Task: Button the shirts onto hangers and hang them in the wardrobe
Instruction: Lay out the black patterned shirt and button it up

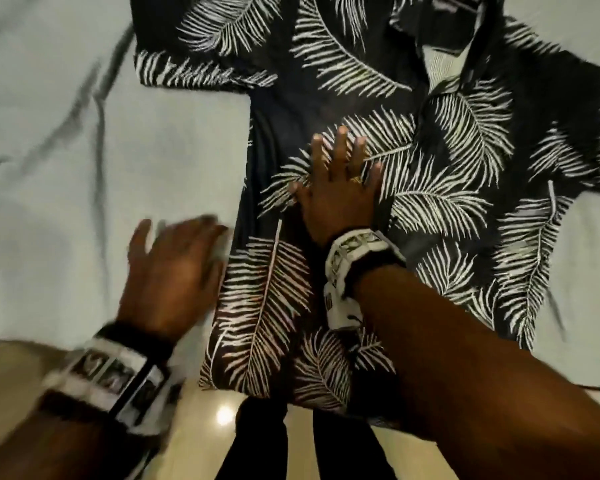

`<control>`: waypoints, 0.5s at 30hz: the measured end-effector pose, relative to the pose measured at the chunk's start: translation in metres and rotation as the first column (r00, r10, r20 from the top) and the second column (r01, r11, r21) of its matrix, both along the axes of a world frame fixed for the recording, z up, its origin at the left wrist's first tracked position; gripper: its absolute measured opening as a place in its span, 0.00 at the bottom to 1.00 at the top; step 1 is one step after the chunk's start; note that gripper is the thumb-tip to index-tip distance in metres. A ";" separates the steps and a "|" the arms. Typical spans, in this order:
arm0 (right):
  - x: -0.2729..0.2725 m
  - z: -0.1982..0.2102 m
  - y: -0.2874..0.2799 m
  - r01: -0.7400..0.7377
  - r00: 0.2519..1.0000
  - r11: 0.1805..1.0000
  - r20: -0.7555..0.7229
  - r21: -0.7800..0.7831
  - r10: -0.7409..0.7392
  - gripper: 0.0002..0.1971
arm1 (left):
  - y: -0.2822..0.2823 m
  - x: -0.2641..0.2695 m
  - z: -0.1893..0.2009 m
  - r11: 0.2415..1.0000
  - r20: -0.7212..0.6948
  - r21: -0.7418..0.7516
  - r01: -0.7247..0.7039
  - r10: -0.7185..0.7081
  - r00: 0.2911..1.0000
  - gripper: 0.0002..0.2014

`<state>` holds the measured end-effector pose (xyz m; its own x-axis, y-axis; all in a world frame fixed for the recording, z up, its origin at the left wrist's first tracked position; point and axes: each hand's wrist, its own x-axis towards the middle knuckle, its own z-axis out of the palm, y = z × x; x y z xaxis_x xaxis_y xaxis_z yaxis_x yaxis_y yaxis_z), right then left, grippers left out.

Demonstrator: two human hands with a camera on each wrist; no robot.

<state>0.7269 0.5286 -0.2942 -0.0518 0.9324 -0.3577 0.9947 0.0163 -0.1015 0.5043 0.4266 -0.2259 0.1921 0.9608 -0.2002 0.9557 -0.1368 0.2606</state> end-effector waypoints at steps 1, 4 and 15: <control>-0.012 -0.001 -0.001 -0.048 0.999 0.998 -0.020 -0.029 0.047 0.41 | 0.027 0.006 -0.004 0.999 0.051 0.006 -0.033 0.033 0.998 0.24; -0.045 0.008 -0.032 -0.546 0.833 0.832 -0.176 -0.099 0.525 0.37 | 0.100 0.007 -0.023 0.974 0.097 -0.033 -0.223 0.225 0.970 0.19; -0.003 0.001 0.070 -0.128 0.987 0.992 -0.095 -0.011 0.127 0.41 | 0.224 -0.028 -0.044 0.999 -0.168 0.038 -0.012 0.019 0.986 0.33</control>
